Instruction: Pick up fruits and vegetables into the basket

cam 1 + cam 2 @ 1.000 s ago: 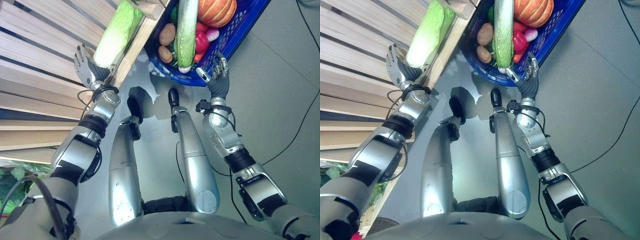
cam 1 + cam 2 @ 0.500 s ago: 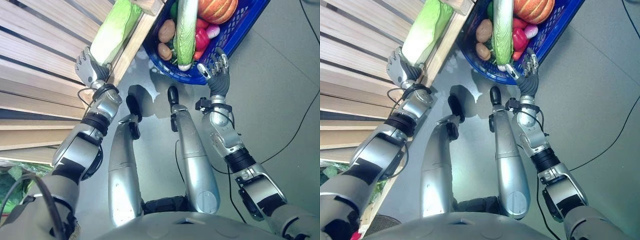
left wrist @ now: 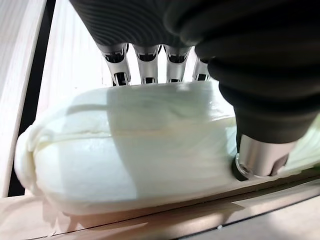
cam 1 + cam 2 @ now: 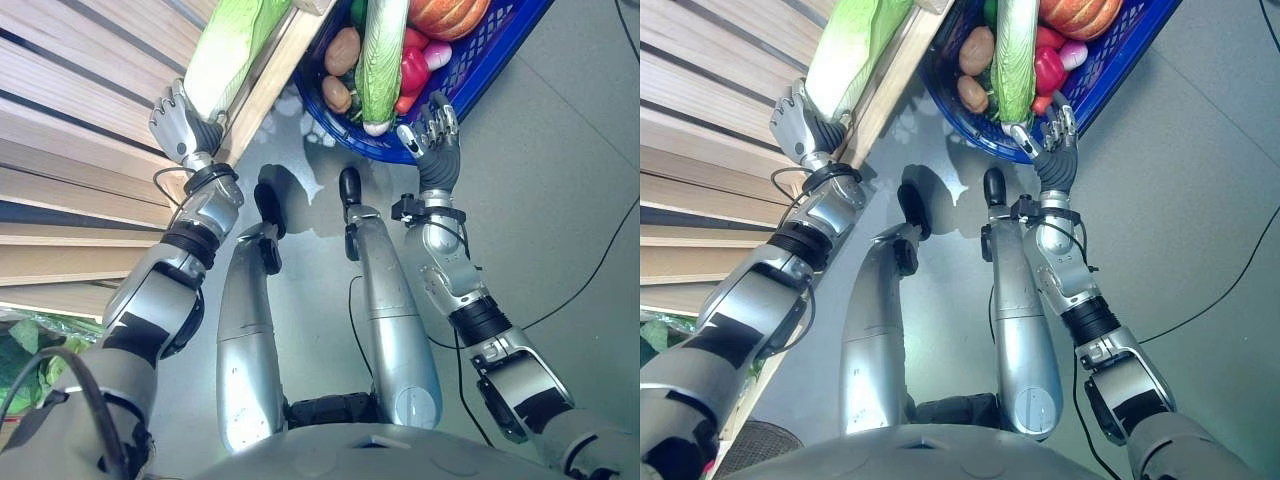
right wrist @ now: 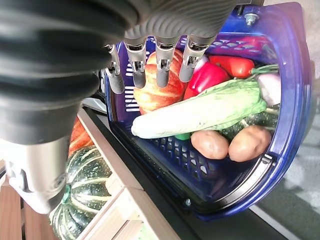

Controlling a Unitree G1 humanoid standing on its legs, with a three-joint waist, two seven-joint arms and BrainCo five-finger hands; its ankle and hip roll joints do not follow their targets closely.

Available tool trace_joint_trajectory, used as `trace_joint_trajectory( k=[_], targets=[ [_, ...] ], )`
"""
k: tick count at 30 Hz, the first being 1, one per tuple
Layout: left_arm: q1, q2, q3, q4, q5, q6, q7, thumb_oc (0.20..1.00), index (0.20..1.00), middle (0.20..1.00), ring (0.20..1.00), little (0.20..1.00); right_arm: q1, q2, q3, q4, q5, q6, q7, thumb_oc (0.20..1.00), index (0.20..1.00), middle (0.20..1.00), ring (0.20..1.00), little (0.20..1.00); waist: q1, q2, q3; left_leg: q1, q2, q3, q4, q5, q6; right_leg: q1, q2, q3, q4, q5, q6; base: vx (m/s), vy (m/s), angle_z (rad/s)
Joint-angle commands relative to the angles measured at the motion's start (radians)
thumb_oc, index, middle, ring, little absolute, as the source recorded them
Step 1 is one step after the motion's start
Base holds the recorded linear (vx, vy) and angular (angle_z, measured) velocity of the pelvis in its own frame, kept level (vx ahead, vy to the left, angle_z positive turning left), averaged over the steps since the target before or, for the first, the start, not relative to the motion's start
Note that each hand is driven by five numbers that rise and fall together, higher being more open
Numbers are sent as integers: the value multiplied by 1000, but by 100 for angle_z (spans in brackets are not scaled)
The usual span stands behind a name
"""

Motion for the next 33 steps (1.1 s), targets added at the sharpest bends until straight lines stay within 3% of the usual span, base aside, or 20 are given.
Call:
trace_joint_trajectory(
  k=[1,8,17,23,25,28,33],
  targets=[
    [20,55,30,-9,106,-92,108,200,200,200,200,200,82,26,-15,-125,19,-71,39,1000,1000,1000,1000,1000,4,-19,-54,20,-45,8,-62,4,-11,63,27,-81,-27,29,26,0,0,0],
    [140,101,106,-124,200,-226,191,200,200,200,200,200,164,17,-32,-186,33,-71,117,1000,1000,1000,1000,1000,22,-15,-54,165,-49,-3,-132,16,-15,214,25,-92,-102,28,29,-2,-3,2],
    [452,149,223,-468,347,-364,204,200,200,200,200,200,274,-5,-71,-269,52,-57,193,1000,1000,1000,1000,1000,81,-8,-54,481,-77,-64,-318,67,-21,556,16,-110,-314,43,23,36,-19,14],
    [624,142,273,-666,371,-448,56,200,200,200,200,200,331,-16,-88,-301,71,-37,267,1000,1000,1000,1000,1000,117,0,-116,675,-93,-119,-485,113,-21,779,11,-129,-502,70,10,120,-43,19],
    [665,138,280,-726,348,-468,-43,200,200,200,200,200,339,-15,-86,-321,165,-24,326,1000,1000,1000,1000,1000,129,-2,-153,734,-96,-139,-543,126,-19,843,7,-136,-563,84,9,129,-22,23],
    [700,137,272,-764,323,-527,-136,200,200,200,200,200,344,-9,-83,-313,165,-53,366,1000,1000,1000,1000,1000,141,-3,-192,785,-99,-156,-597,139,-16,900,3,-146,-614,97,10,102,-2,17],
    [715,129,212,-839,189,-603,-362,200,200,200,200,200,321,-15,-59,-299,181,-12,481,1000,1000,1000,1000,1000,164,-1,-280,882,-91,-183,-706,167,-12,999,-2,-161,-717,135,18,114,14,15]
  ],
)
